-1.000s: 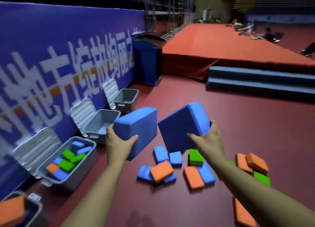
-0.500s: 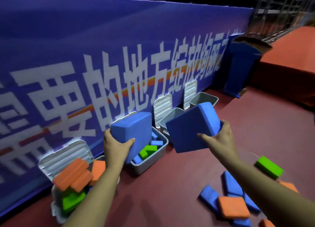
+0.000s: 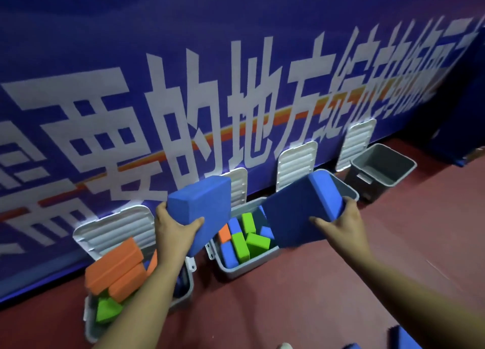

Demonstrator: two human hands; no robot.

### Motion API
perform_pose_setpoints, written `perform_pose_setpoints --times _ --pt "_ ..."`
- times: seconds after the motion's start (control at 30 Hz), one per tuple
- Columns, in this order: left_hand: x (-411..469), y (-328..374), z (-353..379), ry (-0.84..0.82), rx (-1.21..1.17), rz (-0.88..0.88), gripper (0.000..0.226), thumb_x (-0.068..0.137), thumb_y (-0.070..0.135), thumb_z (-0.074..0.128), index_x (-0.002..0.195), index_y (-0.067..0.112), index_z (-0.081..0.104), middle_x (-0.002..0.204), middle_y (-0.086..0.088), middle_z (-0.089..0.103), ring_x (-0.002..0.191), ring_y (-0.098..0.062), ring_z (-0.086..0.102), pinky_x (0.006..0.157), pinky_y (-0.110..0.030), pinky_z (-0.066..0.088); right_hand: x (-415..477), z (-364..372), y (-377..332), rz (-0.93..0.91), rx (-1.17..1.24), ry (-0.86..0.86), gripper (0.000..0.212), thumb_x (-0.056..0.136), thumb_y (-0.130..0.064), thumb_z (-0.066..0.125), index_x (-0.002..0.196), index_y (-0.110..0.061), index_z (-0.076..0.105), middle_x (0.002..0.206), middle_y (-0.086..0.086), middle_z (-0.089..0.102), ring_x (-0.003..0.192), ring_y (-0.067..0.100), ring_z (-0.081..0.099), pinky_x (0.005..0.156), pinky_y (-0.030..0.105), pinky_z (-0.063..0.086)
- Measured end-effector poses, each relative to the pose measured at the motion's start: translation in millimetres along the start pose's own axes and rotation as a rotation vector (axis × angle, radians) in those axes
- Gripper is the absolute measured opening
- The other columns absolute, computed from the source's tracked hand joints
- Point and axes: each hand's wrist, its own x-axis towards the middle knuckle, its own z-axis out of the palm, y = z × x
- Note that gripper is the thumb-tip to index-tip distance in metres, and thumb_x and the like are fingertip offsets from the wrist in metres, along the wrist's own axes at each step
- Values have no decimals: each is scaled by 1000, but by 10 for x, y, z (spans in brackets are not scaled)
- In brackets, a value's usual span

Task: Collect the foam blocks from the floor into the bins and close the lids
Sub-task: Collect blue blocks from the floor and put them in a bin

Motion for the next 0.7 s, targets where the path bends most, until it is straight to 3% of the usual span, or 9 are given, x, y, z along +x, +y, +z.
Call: perform_pose_setpoints --times 0.13,0.27,0.37,0.43,0.57,0.7 --pt "447 40 753 9 55 -50 83 64 20 85 130 18 35 126 -6 49 114 -30 52 89 -50 50 980 372 226 5 -24 -156 55 67 -27 82 111 -15 51 104 4 59 94 26 58 82 44 51" --pt "844 -41 1441 -36 130 -55 84 66 19 83 132 20 31 130 -7 49 117 -31 51 89 -48 49 1833 836 494 -20 -163 -331 47 59 -42 66 97 -17 53 91 3 56 85 25 55 74 43 51" --pt "1165 -162 1941 -63 200 -82 85 66 23 85 132 20 32 129 -11 55 112 -35 56 85 -44 50 2259 1260 684 -24 -239 -457 62 62 -37 70 116 -12 51 104 3 49 102 28 49 86 36 44" --pt "1403 -315 2315 -82 209 -86 87 63 25 86 133 23 34 128 -9 57 111 -35 57 85 -43 50 2480 1599 856 -22 -264 -515 78 60 -40 67 130 -14 46 112 5 45 110 29 46 95 38 42" --pt "1877 -848 3128 -172 252 -10 87 60 30 86 135 31 41 126 -3 60 110 -31 58 85 -43 51 2864 2379 1383 36 -276 -555 95 51 -52 62 140 -29 38 116 10 42 105 36 50 98 41 45" --pt "2309 -1741 3951 -293 353 56 86 62 24 87 137 23 45 127 -5 59 114 -33 56 89 -44 49 3224 3242 2038 139 -297 -614 87 67 -18 78 143 -24 36 121 13 38 105 38 52 93 33 43"
